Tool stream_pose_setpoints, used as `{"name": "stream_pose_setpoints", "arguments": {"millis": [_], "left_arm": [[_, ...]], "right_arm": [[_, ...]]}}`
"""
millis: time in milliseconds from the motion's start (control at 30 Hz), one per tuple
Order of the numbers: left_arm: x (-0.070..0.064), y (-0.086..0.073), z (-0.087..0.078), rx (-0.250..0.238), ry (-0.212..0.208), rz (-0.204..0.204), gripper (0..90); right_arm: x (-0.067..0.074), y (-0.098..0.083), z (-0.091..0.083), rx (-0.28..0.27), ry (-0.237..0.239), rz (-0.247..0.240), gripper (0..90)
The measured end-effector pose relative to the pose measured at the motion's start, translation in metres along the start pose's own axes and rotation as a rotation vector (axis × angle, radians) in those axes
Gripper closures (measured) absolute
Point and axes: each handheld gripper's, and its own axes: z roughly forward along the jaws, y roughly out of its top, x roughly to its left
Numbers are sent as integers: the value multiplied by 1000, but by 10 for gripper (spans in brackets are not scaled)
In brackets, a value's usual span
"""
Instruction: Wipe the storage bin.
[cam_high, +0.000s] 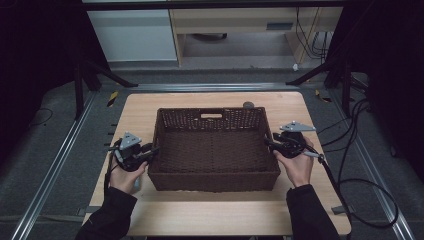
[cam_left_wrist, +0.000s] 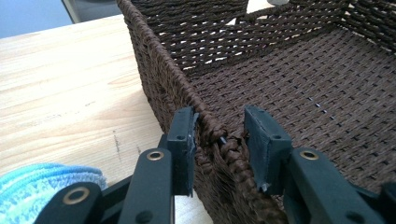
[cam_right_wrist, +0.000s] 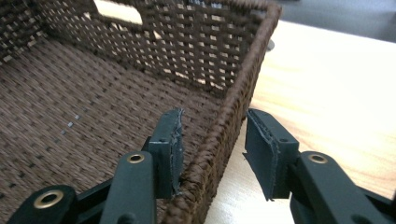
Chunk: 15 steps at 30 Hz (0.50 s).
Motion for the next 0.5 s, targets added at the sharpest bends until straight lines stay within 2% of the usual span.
{"name": "stream_pose_setpoints", "arguments": {"millis": [167, 200, 333, 400, 500], "left_arm": [[0, -1, 1, -7, 0, -13, 647], [-1, -1, 1, -10, 7, -13, 651], [-1, -1, 1, -17, -5, -22, 652], [-1, -1, -1, -19, -8, -12, 644], [-2, 0, -5, -41, -5, 8, 579]], "right_arm": [[0, -3, 4, 34, 14, 6, 580], [0, -3, 4, 43, 31, 8, 632], [2, -4, 3, 51, 33, 8, 657], [3, -4, 2, 54, 22, 11, 671], [4, -5, 1, 49, 10, 19, 684]]}}
